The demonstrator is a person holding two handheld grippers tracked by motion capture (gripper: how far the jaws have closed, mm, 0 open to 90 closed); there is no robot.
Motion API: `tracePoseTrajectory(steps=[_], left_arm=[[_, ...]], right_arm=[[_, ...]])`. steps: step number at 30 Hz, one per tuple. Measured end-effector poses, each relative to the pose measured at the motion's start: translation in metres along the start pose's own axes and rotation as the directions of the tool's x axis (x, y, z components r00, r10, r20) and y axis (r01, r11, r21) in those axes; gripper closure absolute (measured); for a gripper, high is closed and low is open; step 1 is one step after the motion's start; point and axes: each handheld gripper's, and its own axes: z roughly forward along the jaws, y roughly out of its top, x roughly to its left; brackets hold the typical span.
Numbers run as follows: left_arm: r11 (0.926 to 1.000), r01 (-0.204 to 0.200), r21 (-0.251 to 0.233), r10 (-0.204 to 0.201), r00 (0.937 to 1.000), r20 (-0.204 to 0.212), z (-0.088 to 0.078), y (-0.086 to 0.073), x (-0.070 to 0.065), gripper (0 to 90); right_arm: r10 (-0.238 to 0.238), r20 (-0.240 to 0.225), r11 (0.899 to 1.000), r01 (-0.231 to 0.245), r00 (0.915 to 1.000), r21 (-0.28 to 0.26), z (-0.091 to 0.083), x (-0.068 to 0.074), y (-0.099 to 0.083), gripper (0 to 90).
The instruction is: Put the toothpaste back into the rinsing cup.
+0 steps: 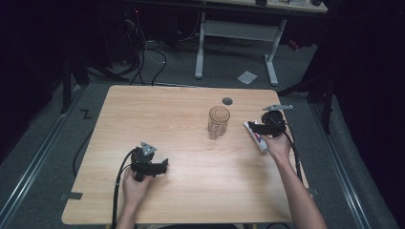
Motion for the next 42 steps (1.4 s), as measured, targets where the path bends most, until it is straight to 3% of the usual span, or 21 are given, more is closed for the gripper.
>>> tracePoseTrajectory(steps=[7,16,19,27,42], left_arm=[[1.0,0.0,0.0,0.0,1.0,0.0,0.0,0.0,0.0,14.5],[1.0,0.0,0.0,0.0,1.0,0.0,0.0,0.0,0.0,14.5],[1.0,0.0,0.0,0.0,1.0,0.0,0.0,0.0,0.0,14.6],[1.0,0.0,0.0,0.0,1.0,0.0,0.0,0.0,0.0,14.6],[1.0,0.0,0.0,0.0,1.0,0.0,0.0,0.0,0.0,14.5]], right_arm=[[0.002,-0.013,0.999,-0.002,0.9999,0.039,0.012,-0.002,0.006,34.0],[-0.008,0.004,0.997,0.007,1.0,0.08,0.027,0.0,0.012,34.1],[-0.031,0.032,0.993,0.027,0.999,0.117,0.034,0.002,0.011,34.2],[-0.036,0.033,0.985,0.03,0.9988,0.171,0.047,0.004,0.01,34.8],[0.005,0.07,0.965,-0.023,0.9975,0.26,0.065,-0.005,0.005,35.2]])
